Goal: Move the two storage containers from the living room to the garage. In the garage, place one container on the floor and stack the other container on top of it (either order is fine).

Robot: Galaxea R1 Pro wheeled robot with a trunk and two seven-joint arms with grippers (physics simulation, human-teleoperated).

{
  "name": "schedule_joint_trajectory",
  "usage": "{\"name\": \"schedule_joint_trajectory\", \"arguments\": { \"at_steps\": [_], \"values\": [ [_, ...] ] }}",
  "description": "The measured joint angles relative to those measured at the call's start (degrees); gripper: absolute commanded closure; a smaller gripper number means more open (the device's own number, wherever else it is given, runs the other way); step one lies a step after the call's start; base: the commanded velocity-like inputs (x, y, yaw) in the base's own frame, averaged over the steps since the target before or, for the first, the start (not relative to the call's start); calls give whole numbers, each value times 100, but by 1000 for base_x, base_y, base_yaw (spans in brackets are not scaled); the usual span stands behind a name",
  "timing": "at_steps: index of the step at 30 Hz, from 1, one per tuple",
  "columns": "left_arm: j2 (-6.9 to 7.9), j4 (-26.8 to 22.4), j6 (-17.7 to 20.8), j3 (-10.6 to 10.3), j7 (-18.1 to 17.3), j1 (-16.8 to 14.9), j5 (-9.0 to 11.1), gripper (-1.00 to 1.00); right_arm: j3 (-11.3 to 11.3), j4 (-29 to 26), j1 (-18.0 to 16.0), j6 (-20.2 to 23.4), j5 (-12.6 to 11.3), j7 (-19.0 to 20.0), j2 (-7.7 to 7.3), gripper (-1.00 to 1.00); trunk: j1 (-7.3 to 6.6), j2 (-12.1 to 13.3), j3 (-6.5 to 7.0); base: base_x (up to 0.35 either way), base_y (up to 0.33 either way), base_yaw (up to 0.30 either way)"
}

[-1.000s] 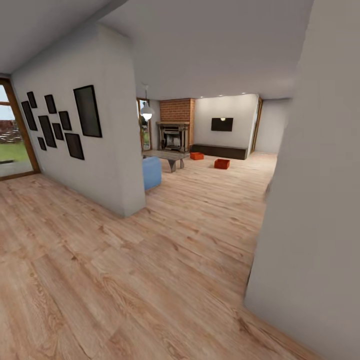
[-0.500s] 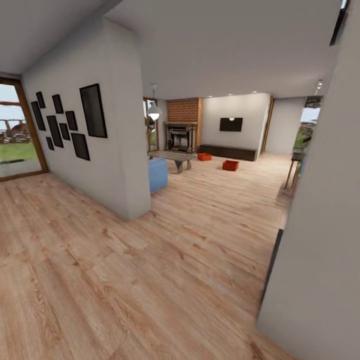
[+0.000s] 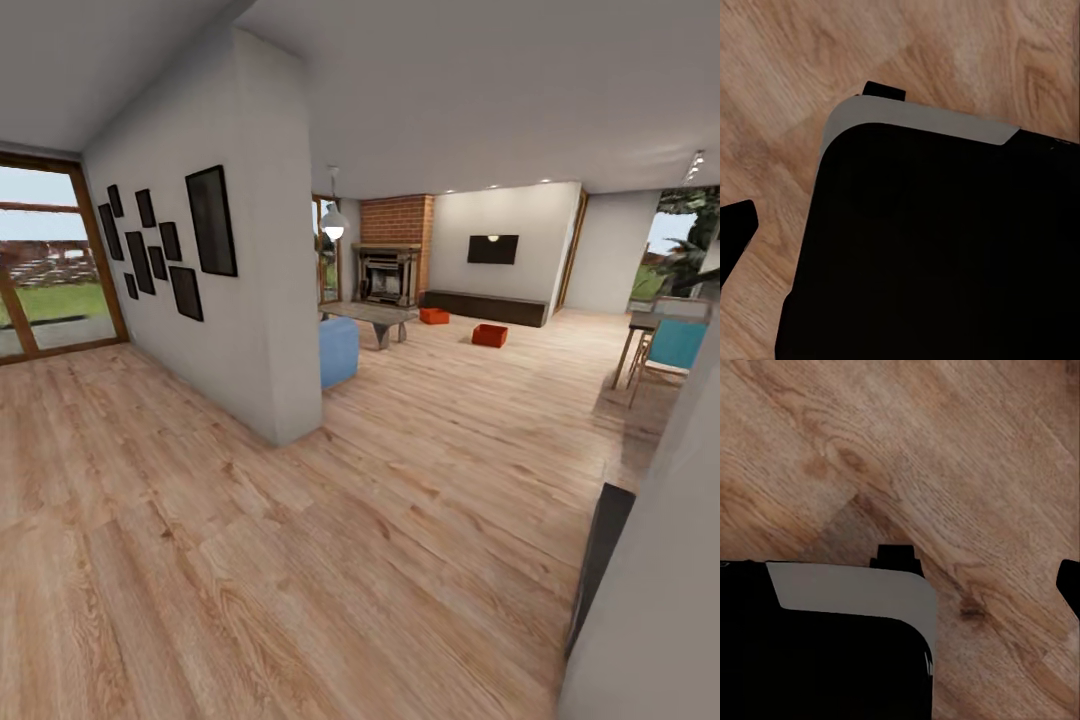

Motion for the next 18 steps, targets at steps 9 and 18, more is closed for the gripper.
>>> {"name": "schedule_joint_trajectory", "arguments": {
  "at_steps": [9,18],
  "values": [
    [0,24,8,0,2,0,9,-100,-2,4,0,5,-12,-3,-10,-100,0,0,0,324,0,2],
    [0,26,8,0,4,0,8,-100,-4,6,0,22,-13,-3,-11,-100,0,0,0,324,0,0]
  ]
}}
